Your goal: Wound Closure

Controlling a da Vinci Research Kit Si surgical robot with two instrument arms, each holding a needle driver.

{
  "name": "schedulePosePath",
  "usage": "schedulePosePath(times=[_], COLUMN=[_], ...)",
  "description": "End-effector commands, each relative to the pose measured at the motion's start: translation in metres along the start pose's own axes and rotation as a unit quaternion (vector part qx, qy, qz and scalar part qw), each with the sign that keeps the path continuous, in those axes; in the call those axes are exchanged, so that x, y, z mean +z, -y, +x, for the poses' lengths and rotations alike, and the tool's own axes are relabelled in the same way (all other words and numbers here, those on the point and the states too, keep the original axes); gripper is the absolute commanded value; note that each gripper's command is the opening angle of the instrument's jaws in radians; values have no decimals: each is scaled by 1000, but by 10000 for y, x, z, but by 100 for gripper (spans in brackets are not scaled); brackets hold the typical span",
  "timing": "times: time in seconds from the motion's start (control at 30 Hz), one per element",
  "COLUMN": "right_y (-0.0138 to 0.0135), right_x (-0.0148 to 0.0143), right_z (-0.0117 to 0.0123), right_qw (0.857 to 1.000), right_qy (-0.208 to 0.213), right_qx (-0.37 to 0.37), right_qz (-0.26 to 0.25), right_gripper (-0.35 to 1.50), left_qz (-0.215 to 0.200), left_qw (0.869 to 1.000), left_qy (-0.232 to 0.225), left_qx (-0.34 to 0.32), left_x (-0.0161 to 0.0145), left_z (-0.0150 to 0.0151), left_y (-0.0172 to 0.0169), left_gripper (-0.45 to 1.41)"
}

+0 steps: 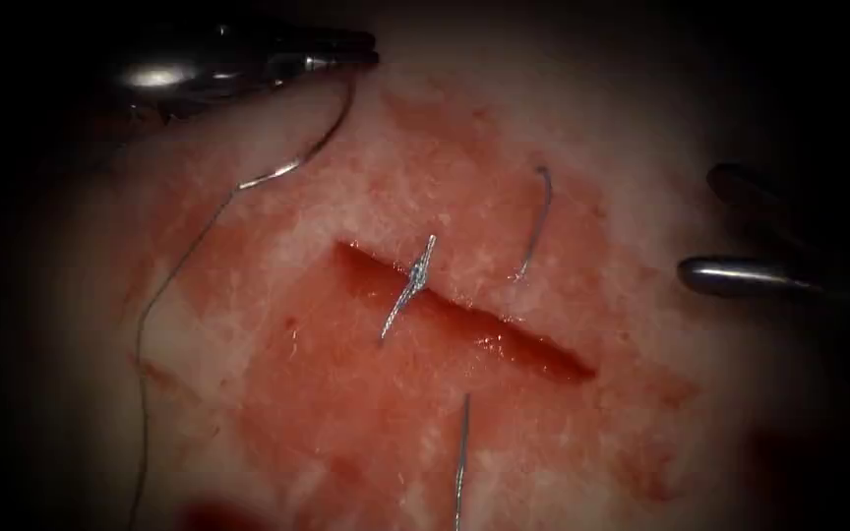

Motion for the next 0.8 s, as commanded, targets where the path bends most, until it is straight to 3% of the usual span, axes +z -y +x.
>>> schedulePosePath(times=[0.03, 0.07, 0.13, 0.2, 0.3, 0.47, 0.57, 0.8], right_y=[7, 9, 10, 12, 14, 15, 16, 21], right_x=[2, 1, 2, 3, 1, -1, -1, -4], right_z=[-7, -10, -12, -17, -21, -27, -28, -38], right_qw=[1000, 1000, 1000, 1000, 1000, 1000, 1000, 1000], right_qy=[0, -1, -2, -3, -4, -6, -6, -9], right_qx=[0, -1, -2, -4, -6, -8, -9, -12], right_qz=[0, 0, -1, -1, -1, -1, -1, -1], right_gripper=[133, 133, 133, 133, 133, 133, 135, 135], left_qz=[23, 81, 126, 119, 122, 148, 81, 25], left_qw=[1000, 997, 992, 992, 992, 987, 995, 999], left_qy=[1, 0, -9, -12, -6, 12, 3, 28], left_qx=[-9, -14, -25, -32, -41, -66, -62, 18], left_x=[9, 10, 9, 4, -11, -71, -86, -62], left_z=[-10, -14, -13, -6, 6, 35, 32, 24], left_y=[1, 6, 10, 12, 20, 49, 31, -62], left_gripper=[17, 47, 59, 74, 75, 70, 64, 66])
